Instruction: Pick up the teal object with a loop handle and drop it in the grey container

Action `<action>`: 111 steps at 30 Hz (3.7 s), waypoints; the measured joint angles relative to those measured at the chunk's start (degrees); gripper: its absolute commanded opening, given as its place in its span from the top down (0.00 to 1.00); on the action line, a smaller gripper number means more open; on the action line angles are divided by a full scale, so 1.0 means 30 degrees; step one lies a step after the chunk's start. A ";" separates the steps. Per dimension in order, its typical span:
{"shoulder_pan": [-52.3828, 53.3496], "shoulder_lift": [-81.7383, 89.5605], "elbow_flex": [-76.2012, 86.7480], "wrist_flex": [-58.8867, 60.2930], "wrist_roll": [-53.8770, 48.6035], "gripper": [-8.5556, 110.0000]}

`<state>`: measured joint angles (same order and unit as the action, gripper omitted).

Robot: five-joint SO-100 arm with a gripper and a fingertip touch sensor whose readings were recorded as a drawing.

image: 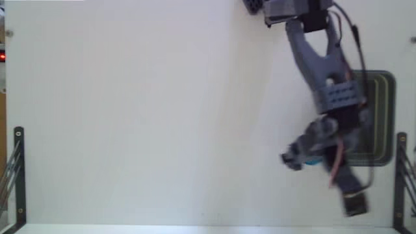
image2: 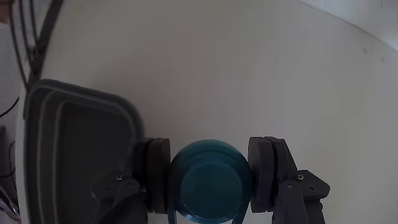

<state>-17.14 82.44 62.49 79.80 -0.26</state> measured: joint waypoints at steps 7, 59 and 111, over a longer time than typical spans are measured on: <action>-0.1846 0.0352 0.0293 0.0000 0.0000 0.40; -0.6445 0.1758 0.0996 0.0352 0.0029 0.00; -0.6445 0.1787 0.1260 0.0352 0.0000 0.00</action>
<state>-36.47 87.80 66.27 80.86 -0.26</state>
